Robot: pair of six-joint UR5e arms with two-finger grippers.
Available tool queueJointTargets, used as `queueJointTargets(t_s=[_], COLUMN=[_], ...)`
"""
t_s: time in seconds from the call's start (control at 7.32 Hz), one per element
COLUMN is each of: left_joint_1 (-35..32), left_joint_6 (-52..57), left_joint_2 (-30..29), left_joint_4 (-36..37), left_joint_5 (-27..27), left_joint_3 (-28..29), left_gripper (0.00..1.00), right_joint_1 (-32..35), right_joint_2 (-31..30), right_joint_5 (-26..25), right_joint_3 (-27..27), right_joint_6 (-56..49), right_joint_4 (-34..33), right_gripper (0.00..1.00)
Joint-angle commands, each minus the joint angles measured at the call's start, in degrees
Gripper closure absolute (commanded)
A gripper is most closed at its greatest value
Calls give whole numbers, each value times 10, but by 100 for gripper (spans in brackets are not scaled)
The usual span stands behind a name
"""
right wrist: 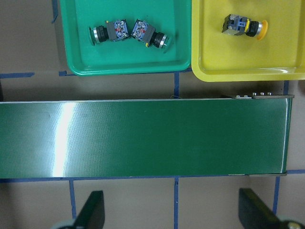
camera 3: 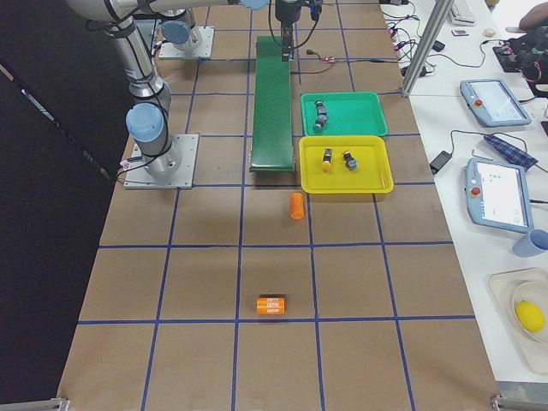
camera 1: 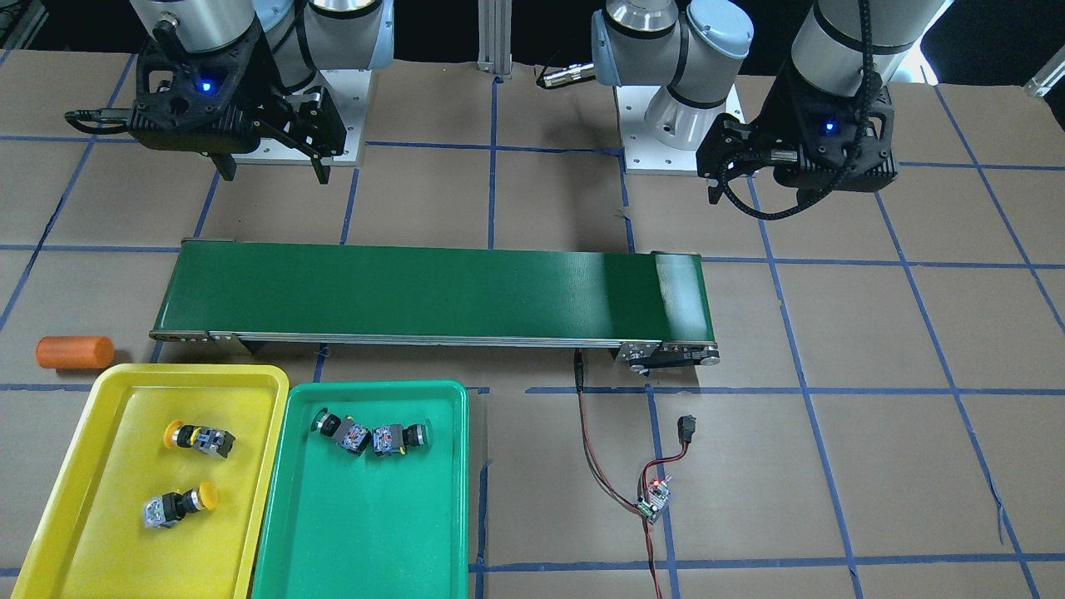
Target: Sort buttons by color to trays
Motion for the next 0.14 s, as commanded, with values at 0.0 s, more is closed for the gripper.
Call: queueJointTargets(t_s=[0.0], left_joint_1=[1], left_joint_6=[0], left_joint_2=[0], left_joint_4=[0], left_joint_5=[0], left_joint_3=[0], left_gripper=[0], right_joint_1=[-1], right_joint_2=[0], right_joint_5=[-1], right_joint_3=[2], right_joint_6=[0], right_joint_4=[1], right_gripper=[0])
